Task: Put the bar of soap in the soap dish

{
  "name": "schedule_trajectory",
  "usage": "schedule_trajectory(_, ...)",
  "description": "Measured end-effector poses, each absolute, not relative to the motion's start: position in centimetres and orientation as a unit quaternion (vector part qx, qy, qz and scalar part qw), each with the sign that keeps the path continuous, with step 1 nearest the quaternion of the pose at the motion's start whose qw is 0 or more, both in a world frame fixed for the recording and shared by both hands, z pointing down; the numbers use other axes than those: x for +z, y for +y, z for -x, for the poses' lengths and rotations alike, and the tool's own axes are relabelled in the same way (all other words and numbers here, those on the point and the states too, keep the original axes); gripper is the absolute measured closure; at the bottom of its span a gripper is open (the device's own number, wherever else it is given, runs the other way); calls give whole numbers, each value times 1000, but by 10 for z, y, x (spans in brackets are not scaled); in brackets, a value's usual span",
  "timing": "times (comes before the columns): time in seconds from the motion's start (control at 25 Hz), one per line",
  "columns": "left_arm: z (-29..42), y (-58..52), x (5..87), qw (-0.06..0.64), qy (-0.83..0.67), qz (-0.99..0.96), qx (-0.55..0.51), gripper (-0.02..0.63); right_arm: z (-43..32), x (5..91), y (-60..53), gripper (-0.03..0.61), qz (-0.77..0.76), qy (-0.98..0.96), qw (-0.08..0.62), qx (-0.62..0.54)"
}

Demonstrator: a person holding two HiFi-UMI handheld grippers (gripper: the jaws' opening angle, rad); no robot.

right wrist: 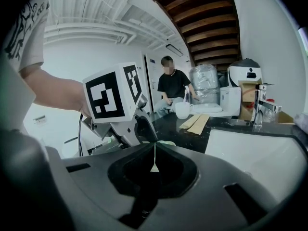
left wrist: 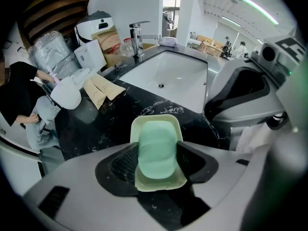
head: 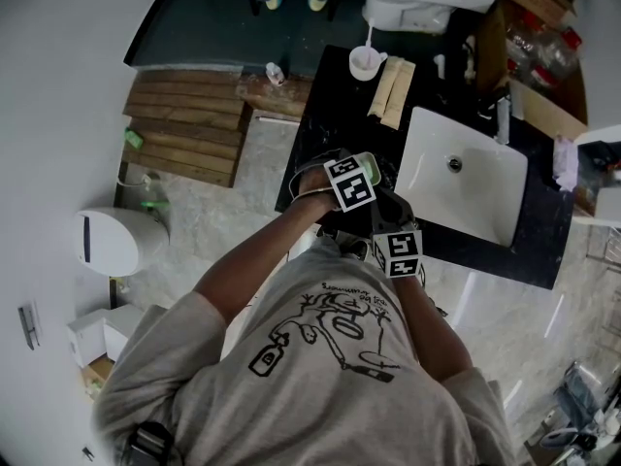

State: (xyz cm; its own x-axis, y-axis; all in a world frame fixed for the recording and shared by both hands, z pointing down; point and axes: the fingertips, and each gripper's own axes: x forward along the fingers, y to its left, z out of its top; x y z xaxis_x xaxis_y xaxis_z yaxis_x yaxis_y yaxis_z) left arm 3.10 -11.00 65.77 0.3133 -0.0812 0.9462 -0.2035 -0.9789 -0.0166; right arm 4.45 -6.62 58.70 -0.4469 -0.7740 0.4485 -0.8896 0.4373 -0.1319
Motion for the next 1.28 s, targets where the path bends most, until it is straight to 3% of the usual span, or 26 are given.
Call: schedule_trajectory(1.28,-34,-112,660,43,-87,-809,579,364,-48,589,-63,555,-502,-830,159,183)
